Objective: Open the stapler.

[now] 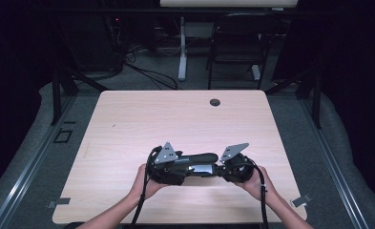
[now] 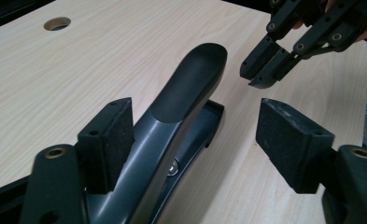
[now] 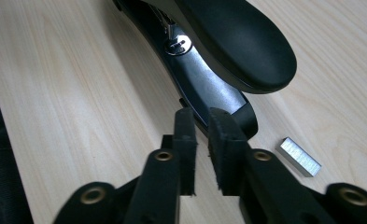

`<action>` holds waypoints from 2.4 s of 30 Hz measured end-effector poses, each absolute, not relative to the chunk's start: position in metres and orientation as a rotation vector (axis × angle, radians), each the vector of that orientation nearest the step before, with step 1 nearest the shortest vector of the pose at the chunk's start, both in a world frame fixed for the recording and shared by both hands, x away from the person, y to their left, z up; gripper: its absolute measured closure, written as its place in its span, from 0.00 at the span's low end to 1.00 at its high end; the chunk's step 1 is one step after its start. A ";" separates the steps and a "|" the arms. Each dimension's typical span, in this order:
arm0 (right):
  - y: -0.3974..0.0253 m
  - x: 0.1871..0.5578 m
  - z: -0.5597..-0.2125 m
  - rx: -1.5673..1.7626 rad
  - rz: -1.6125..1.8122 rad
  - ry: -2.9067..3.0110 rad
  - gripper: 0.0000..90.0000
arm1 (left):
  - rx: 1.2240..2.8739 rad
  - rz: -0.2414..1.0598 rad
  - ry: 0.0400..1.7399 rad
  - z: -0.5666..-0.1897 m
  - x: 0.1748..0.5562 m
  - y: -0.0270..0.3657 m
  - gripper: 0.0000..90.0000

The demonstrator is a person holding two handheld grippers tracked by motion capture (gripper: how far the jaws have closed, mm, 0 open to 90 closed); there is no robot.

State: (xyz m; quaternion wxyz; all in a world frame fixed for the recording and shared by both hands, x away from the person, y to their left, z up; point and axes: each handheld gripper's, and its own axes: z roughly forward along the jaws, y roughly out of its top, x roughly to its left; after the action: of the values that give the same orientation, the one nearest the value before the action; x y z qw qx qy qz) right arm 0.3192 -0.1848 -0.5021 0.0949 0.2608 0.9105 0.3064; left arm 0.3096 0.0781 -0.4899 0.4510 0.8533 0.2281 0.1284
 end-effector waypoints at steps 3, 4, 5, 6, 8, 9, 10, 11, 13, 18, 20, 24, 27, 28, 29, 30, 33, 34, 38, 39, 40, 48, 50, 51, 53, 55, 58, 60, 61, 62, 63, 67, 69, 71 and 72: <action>-0.185 0.319 -0.503 0.733 0.904 2.683 0.96 | 2.114 0.322 0.555 -0.493 0.306 0.073 0.41; -0.185 0.319 -0.504 0.732 0.905 2.686 0.97 | 2.114 0.322 0.554 -0.494 0.306 0.071 0.42; -0.184 0.319 -0.505 0.742 0.910 2.680 0.97 | 2.116 0.318 0.553 -0.495 0.305 0.070 0.45; -0.183 0.320 -0.507 0.740 0.910 2.680 0.97 | 2.117 0.324 0.551 -0.497 0.304 0.069 0.48; -0.182 0.321 -0.510 0.735 0.896 2.684 0.98 | 2.126 0.311 0.534 -0.501 0.302 0.065 0.57; -0.181 0.321 -0.512 0.728 0.886 2.681 0.99 | 2.126 0.310 0.536 -0.502 0.302 0.064 0.60; -0.181 0.321 -0.513 0.725 0.883 2.682 1.00 | 2.134 0.314 0.533 -0.505 0.301 0.061 0.63; -0.180 0.322 -0.515 0.718 0.882 2.682 1.00 | 2.141 0.313 0.536 -0.507 0.301 0.059 0.68; -0.179 0.323 -0.517 0.725 0.873 2.681 1.00 | 2.161 0.300 0.555 -0.515 0.302 0.053 0.76; -0.174 0.330 -0.526 0.734 0.869 2.674 1.00 | 2.184 0.338 0.539 -0.531 0.303 0.042 0.96; -0.173 0.334 -0.528 0.726 0.843 2.678 1.00 | 2.186 0.355 0.554 -0.536 0.303 0.040 1.00; -0.168 0.337 -0.537 0.721 0.835 2.680 1.00 | 2.176 0.398 0.592 -0.540 0.304 0.036 1.00; -0.163 0.339 -0.545 0.695 0.777 2.695 1.00 | 2.170 0.411 0.621 -0.544 0.306 0.034 1.00; -0.161 0.339 -0.548 0.698 0.792 2.687 1.00 | 2.166 0.411 0.629 -0.546 0.306 0.034 1.00; -0.161 0.340 -0.549 0.691 0.788 2.685 1.00 | 2.160 0.411 0.643 -0.548 0.307 0.034 1.00; -0.160 0.340 -0.549 0.688 0.776 2.687 1.00 | 2.153 0.410 0.653 -0.549 0.307 0.033 1.00; -0.158 0.340 -0.550 0.698 0.789 2.671 1.00 | 2.134 0.415 0.675 -0.553 0.309 0.032 1.00; -0.158 0.340 -0.550 0.686 0.777 2.674 1.00 | 2.130 0.420 0.677 -0.554 0.310 0.032 1.00; -0.158 0.339 -0.551 0.709 0.788 2.664 1.00 | 2.100 0.451 0.677 -0.556 0.308 0.030 1.00; -0.158 0.340 -0.551 0.717 0.795 2.655 1.00 | 2.098 0.459 0.674 -0.557 0.308 0.030 1.00; -0.158 0.340 -0.551 0.721 0.800 2.650 1.00 | 2.091 0.461 0.675 -0.557 0.308 0.029 1.00; -0.158 0.337 -0.553 0.738 0.815 2.613 1.00 | 2.057 0.460 0.709 -0.565 0.309 0.029 1.00; -0.160 0.338 -0.554 0.735 0.828 2.617 1.00 | 2.052 0.468 0.716 -0.566 0.310 0.030 1.00; -0.160 0.338 -0.554 0.737 0.843 2.612 1.00 | 2.054 0.466 0.717 -0.566 0.311 0.030 1.00; -0.160 0.337 -0.554 0.726 0.830 2.615 1.00 | 2.043 0.471 0.730 -0.567 0.310 0.029 1.00; -0.159 0.337 -0.554 0.728 0.819 2.612 1.00 | 2.037 0.467 0.731 -0.568 0.310 0.028 1.00; -0.159 0.337 -0.555 0.750 0.839 2.597 1.00 | 2.031 0.467 0.729 -0.568 0.310 0.027 1.00; -0.160 0.338 -0.554 0.750 0.841 2.605 1.00 | 2.027 0.471 0.729 -0.569 0.310 0.027 1.00; -0.161 0.338 -0.554 0.749 0.838 2.615 1.00 | 2.023 0.473 0.730 -0.569 0.310 0.026 1.00; -0.161 0.339 -0.555 0.759 0.853 2.611 1.00 | 2.018 0.471 0.737 -0.570 0.310 0.026 1.00; -0.162 0.339 -0.555 0.771 0.865 2.613 1.00 | 2.016 0.470 0.740 -0.570 0.311 0.025 1.00; -0.164 0.341 -0.555 0.792 0.883 2.624 1.00 | 2.017 0.466 0.744 -0.570 0.312 0.023 1.00; -0.164 0.341 -0.555 0.792 0.886 2.621 1.00 | 2.011 0.464 0.748 -0.570 0.312 0.022 1.00; -0.164 0.340 -0.555 0.787 0.887 2.617 1.00 | 2.004 0.470 0.749 -0.571 0.312 0.020 1.00; -0.164 0.340 -0.555 0.783 0.882 2.617 1.00 | 2.005 0.472 0.750 -0.571 0.312 0.020 1.00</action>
State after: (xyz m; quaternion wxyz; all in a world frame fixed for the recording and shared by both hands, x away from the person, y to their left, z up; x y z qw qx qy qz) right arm 0.3403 -0.1637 -0.5552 0.1352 0.2704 0.9033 0.3045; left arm 0.3121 0.0196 -0.5710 0.4573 0.8134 0.3045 0.1914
